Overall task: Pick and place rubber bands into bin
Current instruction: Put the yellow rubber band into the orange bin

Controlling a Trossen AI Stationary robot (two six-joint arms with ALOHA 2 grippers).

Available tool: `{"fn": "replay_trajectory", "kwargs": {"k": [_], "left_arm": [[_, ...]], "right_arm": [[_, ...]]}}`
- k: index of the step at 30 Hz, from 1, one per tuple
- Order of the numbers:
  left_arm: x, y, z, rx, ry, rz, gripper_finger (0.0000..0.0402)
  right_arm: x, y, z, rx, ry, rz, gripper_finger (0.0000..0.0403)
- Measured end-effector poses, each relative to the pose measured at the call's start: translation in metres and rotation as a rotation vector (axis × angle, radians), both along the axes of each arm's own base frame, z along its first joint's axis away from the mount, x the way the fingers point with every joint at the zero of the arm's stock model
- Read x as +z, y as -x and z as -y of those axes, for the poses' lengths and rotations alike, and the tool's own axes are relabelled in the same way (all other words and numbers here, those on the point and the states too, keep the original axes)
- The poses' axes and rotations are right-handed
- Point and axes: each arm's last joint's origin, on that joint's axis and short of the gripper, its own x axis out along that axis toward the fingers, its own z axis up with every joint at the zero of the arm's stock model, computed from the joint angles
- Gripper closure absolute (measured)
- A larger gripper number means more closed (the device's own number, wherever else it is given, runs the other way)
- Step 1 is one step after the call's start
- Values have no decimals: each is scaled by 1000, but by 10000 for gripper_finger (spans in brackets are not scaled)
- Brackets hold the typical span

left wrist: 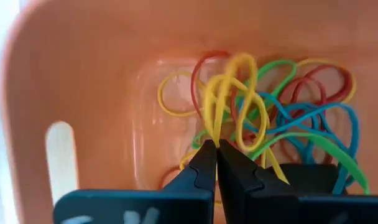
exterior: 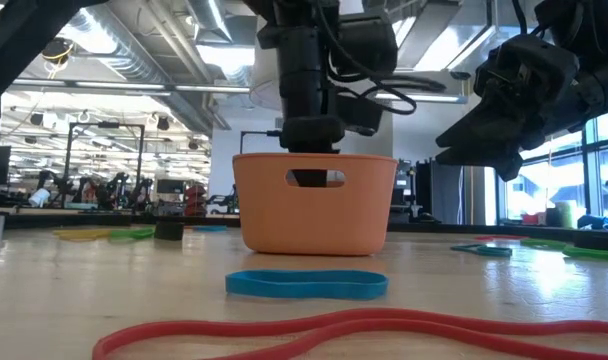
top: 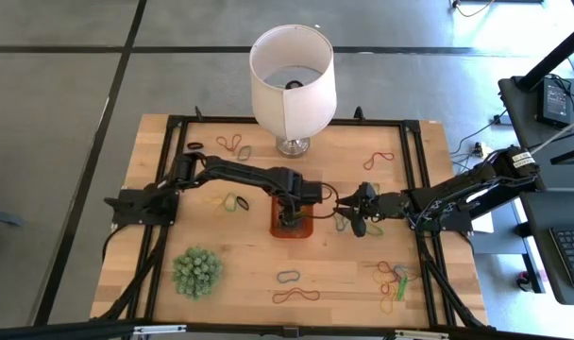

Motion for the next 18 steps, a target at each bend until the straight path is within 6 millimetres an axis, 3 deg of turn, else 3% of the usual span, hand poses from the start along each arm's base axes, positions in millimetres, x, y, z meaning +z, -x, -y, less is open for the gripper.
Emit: {"fn": "replay_trajectory", "kwargs": {"k": [6,13,18], "left_arm": [[-1,-1,0,-1,5,4,399],[-23,-4,2,-1,53,-46,399],[-22,-4,1,4,45,-42,397]], "right_arm": [[0,0,0,0,0,0,239],[0,0,0,0,-1,0,239],[0,0,-1,18,-7,-2,239]]}}
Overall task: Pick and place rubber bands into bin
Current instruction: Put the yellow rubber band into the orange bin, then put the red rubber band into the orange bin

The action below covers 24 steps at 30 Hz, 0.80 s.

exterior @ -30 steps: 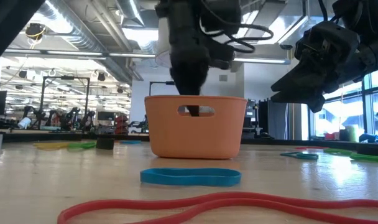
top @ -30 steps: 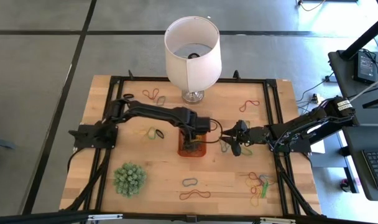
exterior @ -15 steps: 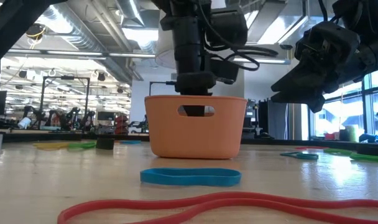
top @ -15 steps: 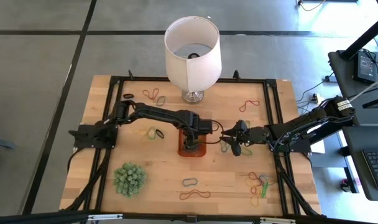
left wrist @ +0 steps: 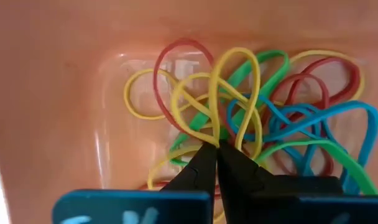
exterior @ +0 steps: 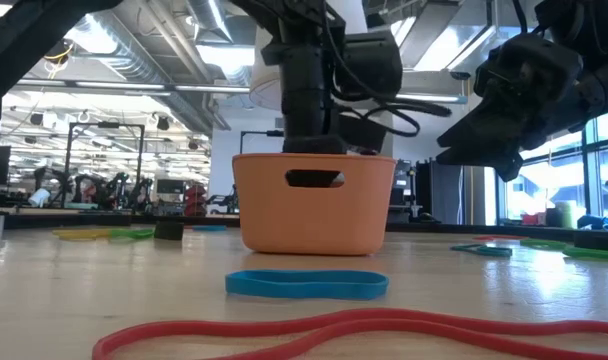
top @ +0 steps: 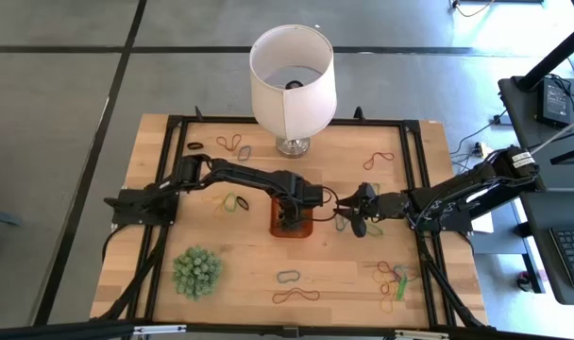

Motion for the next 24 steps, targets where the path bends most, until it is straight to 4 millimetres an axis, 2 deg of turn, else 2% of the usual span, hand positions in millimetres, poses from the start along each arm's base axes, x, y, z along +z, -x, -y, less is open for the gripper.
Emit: {"fn": "replay_trajectory", "kwargs": {"k": [8,16,20,24], "left_arm": [[3,0,0,45,16,16,370],[8,-1,3,41,18,12,307],[21,-3,3,29,3,12,275],[39,-3,2,3,-10,-10,261]], "right_arm": [[0,0,0,0,0,0,239],[0,0,0,1,1,-1,239],[0,0,0,2,4,-2,239],[0,0,0,2,4,-2,239]]}}
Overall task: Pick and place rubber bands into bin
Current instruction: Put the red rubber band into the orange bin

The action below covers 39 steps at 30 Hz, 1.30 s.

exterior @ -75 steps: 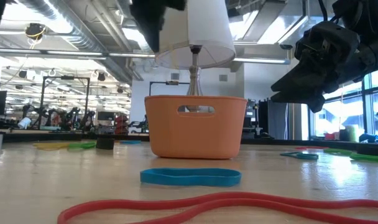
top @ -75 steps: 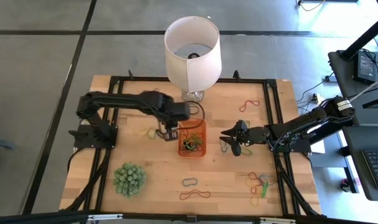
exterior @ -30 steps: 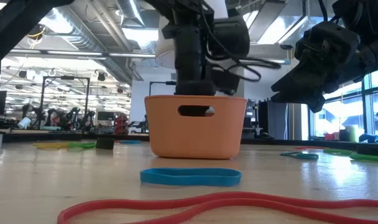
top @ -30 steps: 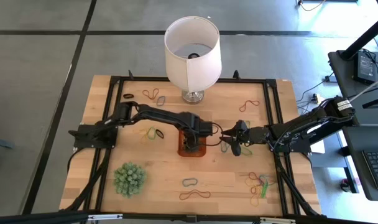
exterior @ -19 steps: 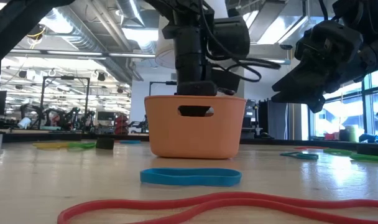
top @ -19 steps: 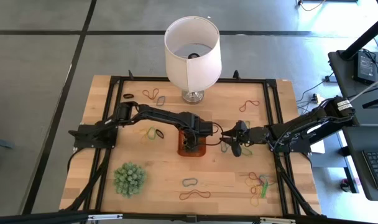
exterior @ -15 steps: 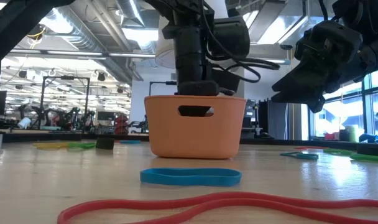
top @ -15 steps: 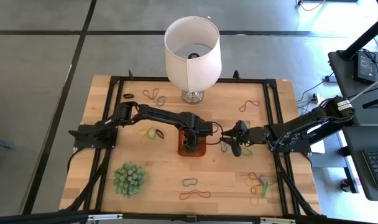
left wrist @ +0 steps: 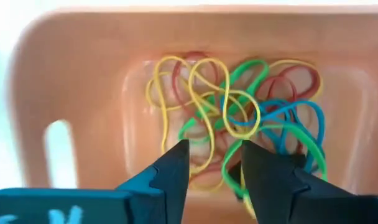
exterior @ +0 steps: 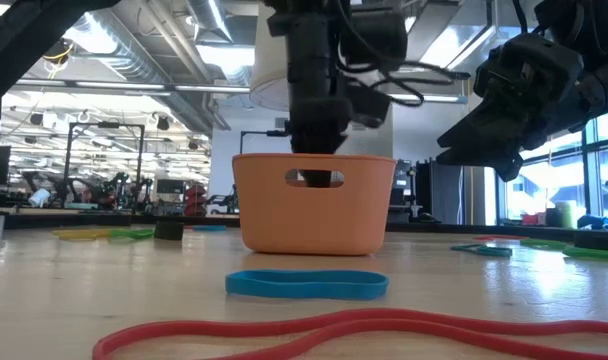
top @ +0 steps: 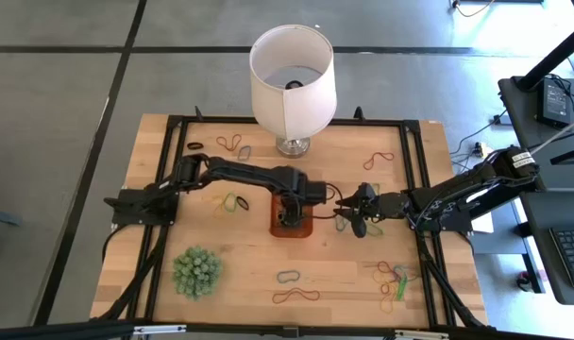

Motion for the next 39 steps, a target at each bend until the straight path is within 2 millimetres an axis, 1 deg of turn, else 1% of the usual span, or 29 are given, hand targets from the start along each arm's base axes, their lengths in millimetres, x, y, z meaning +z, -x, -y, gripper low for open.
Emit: {"fn": "replay_trajectory", "kwargs": {"k": [3,7,13,18,21,23,25,28,36,39], "left_arm": [[16,1,-1,4,-17,-13,264],[33,5,-2,15,-31,-47,277],[69,27,-1,-1,-27,-70,312],[100,44,-2,2,-38,14,357],[112,54,-2,1,-42,53,391],[117,63,-2,1,-42,76,397],[119,75,-2,2,-42,89,399],[113,95,-2,29,-37,126,400],[80,169,-1,173,1,235,401],[71,196,-1,222,17,274,399]], "right_arm": [[0,0,0,3,7,-1,239],[0,0,0,10,16,-4,239],[-1,1,0,11,19,-17,239],[-2,1,0,11,22,-28,239],[-2,1,0,11,22,-29,239],[-3,1,0,11,22,-32,239],[-3,1,0,11,22,-34,239],[-3,1,0,11,23,-38,239],[-4,2,0,2,4,-49,239],[-4,2,0,2,4,-49,239]]}}
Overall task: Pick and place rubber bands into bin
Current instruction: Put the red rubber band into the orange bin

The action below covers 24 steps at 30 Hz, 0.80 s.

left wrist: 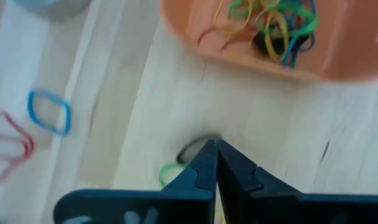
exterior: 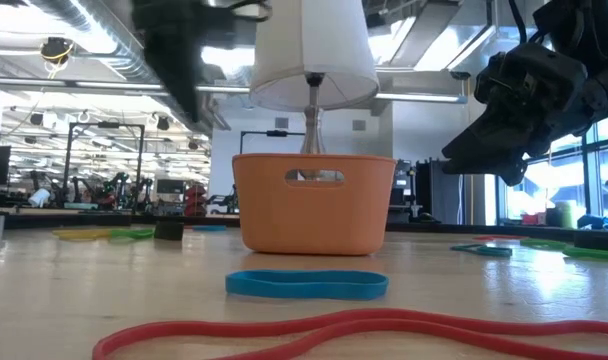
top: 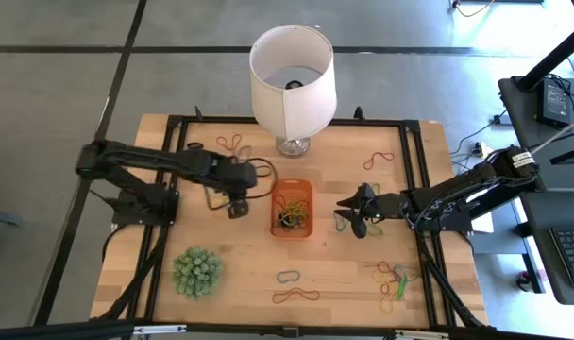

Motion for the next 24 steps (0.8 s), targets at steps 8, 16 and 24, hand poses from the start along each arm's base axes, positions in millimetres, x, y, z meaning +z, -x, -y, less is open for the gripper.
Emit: {"fn": "replay_trajectory", "kwargs": {"k": [8,16,24], "left_arm": [[-19,49,0,15,-14,113,399],[-43,69,-1,-21,-60,206,400],[-67,74,-1,-74,-90,218,400]], "right_arm": [[0,0,0,14,34,-6,239],[10,-7,-1,20,48,29,249],[57,-26,-16,49,82,-283,327]]}}
